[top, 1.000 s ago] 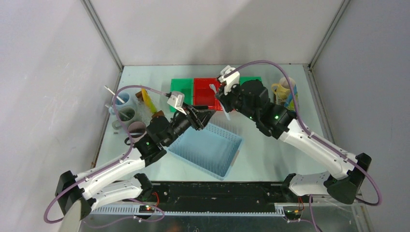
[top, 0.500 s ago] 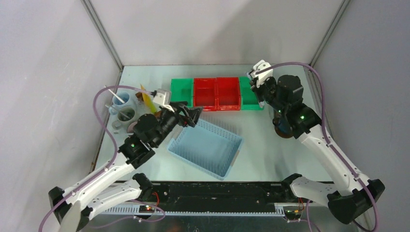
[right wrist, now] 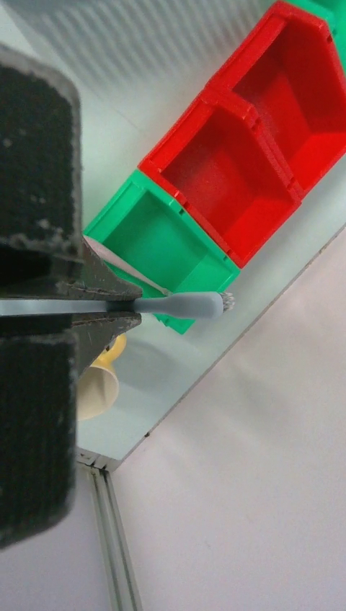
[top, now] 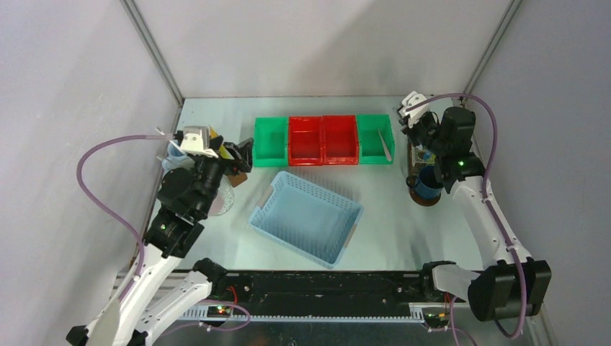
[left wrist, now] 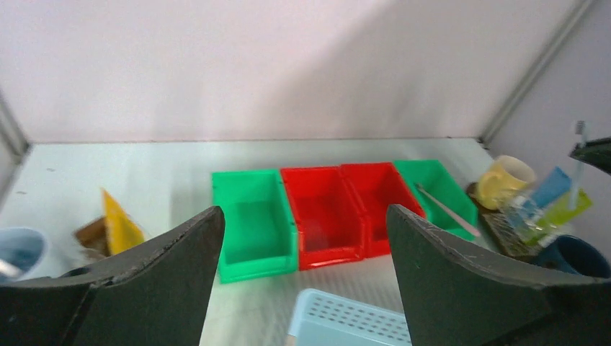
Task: Prepare toiletry sets of a toothbrush and toothpaste on the tray
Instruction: Place the toothbrush in the toothpaste holder.
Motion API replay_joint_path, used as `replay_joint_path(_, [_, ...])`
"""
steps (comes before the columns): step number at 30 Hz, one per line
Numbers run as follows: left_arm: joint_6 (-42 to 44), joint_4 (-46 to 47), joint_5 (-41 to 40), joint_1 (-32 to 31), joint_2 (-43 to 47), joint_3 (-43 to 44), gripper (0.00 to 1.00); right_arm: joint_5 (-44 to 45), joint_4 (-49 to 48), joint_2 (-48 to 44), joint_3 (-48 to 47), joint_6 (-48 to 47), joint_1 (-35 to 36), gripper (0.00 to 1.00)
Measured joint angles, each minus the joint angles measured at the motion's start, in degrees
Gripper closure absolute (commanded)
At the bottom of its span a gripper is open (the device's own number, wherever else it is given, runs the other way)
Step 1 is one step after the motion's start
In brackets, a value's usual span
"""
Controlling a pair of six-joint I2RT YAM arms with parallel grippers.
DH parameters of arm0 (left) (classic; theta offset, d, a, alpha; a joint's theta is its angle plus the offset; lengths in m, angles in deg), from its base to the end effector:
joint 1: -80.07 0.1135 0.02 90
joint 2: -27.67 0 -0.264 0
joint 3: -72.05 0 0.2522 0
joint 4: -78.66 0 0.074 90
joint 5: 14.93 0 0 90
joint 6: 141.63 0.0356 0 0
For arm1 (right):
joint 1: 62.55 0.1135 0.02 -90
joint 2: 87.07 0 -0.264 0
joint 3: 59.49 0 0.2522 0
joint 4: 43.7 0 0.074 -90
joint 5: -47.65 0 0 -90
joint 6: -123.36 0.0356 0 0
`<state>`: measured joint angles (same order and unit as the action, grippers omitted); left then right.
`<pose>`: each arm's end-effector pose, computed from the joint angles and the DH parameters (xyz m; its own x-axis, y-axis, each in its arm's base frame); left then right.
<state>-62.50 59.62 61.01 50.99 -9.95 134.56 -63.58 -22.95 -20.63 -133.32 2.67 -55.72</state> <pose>0.1332 -0.0642 0.3919 0.0384 -0.2307 -0.9723 0.2724 0.9386 -0.2119 0.2654 0.0448 0.3632 0.0378 -0.4746 -0.8794 -0.5132 0.7458 -0.4246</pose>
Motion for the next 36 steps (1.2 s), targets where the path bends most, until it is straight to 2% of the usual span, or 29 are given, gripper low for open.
replay_joint_path(4, [5.44, 0.83, -4.61, 0.31, 1.38, 0.07, 0.07, -5.18, -2.38, 3.04, 0.79, -1.95, -4.31, 1.00])
replay_joint_path(8, [10.58, 6.12, -10.60, 0.74, 3.52, -2.95, 0.01, -9.68, -4.26, 6.27, 1.14, -3.72, -7.58, 1.00])
replay_joint_path(14, [13.97, 10.93, -17.42, 2.64, 5.75, -9.94, 0.00, -14.97, -8.70, 9.46, 2.40, -4.92, -10.64, 1.00])
replay_joint_path(26, [15.96, 15.02, -22.10, 4.81, 7.02, -12.44, 0.01, -20.50, -16.59, 16.35, 2.89, -5.42, -11.98, 1.00])
replay_joint_path(36, [15.93, 15.50, -22.45, 5.73, 7.02, -12.44, 0.02, -21.11, -17.51, 19.30, 2.91, -7.32, -13.57, 1.00])
